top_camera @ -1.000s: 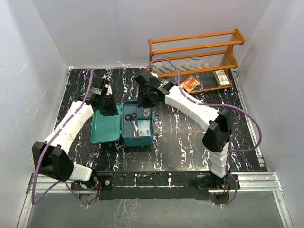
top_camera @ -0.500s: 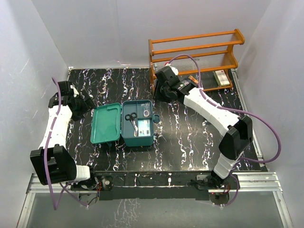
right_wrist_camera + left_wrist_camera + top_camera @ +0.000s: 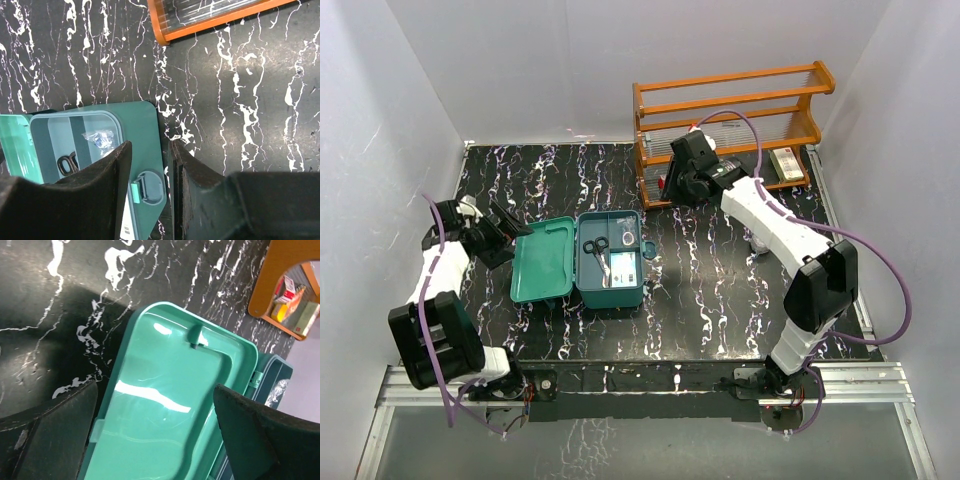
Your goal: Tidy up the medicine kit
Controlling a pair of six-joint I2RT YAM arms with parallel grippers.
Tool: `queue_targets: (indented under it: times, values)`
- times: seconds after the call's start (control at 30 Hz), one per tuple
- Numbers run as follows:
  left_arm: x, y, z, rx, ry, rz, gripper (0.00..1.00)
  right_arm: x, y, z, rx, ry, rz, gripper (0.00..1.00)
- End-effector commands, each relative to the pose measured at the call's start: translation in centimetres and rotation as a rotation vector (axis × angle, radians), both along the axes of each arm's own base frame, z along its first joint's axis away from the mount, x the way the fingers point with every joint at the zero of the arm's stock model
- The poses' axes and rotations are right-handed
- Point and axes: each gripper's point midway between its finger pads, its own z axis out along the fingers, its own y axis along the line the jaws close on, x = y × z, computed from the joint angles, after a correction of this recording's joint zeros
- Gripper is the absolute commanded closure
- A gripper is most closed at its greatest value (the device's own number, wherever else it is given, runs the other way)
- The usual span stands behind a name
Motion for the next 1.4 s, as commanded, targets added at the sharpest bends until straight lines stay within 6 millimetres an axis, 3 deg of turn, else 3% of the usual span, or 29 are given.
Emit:
queue_targets:
  times: [0.0,0.2,0.43,0.8,1.37]
  values:
    - [0.8,-1.0,0.8,-0.064,-0.098,-0.059,0.01,0.8,-0.3,2.6,0.040,-0.088,0.021,0.67]
    - [-0.1,-0.9,-1.6,-0.055,-0.054,-0.080,0.01,1.4,-0.6,2.8,0.043,-0.105,0.031,0.66]
    - [-0.2,-2.6,-0.8,-0.178,-0.097,-0.155,0.02,1.9,-0.4,2.9,0.054,-0.108,0.055,0.66]
    - [0.3,-3.4,4.0,-0.307,-0.200,-0.238,0.12,1.7,-0.7,2.6,0.052,-0.100,0.069,0.67]
    - [-0.6,-5.1,12.2,-0.408,-0.324,-0.310,0.12,0.8,-1.0,1.9,0.064,-0.088,0.071,0.68]
